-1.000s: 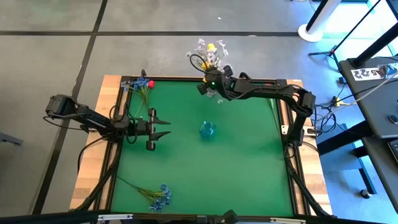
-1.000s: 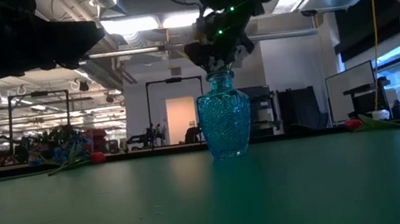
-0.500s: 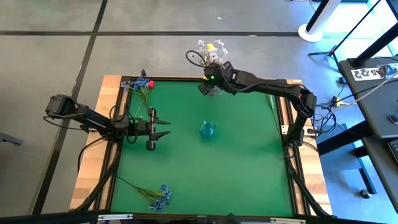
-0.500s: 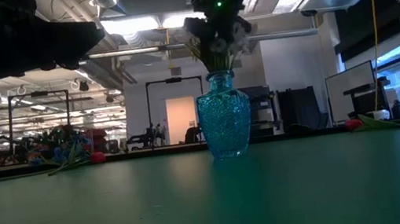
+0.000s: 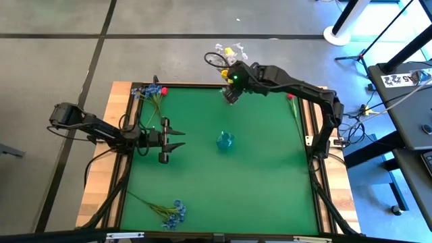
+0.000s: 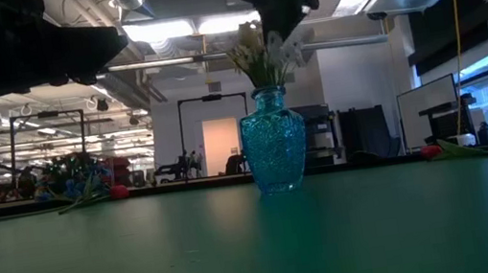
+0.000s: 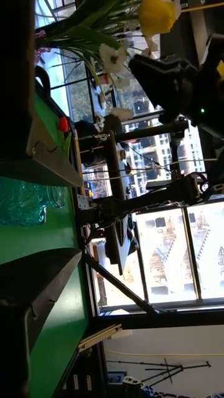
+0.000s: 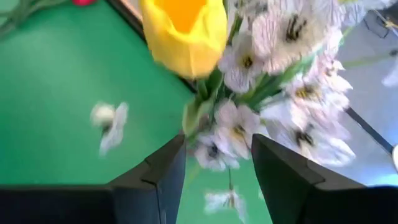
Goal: Sort flowers into vase by color
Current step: Put the right red tulip into the blue vase
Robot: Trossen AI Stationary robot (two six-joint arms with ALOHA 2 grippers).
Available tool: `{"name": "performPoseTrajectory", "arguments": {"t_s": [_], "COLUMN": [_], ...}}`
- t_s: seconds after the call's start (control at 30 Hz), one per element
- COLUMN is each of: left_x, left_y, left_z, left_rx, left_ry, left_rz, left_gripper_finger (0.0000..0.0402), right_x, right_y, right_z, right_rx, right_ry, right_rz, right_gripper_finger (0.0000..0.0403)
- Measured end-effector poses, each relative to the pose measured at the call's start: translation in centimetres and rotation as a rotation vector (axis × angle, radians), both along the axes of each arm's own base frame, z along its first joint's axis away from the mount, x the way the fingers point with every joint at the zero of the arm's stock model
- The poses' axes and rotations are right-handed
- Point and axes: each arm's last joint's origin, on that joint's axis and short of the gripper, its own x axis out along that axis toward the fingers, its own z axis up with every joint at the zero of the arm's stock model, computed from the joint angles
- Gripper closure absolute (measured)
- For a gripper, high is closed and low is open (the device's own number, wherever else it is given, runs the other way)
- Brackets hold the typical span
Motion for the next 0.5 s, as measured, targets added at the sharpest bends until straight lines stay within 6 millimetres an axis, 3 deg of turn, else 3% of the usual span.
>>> {"name": "performPoseTrajectory", "arguments": {"t_s": [0.2,0.5], "left_x": [0.0,0.0], "left_y": [0.0,0.0], "left_z": [-0.1,-0.2], "left_rx": [-0.001,-0.009], "left_ry": [0.01,0.017], "left_rz": [0.0,-0.002], "left_gripper_finger": [0.0235,0.0235], "right_x": [-1.7,-5.5], "right_y": [0.9,5.4], "right_z": [0.5,2.4], "right_rx": [0.031,-0.022], "right_ry": [0.114,0.245], "right_rz": [-0.004,-0.098], "right_gripper_finger": [0.0221,0.0221]}}
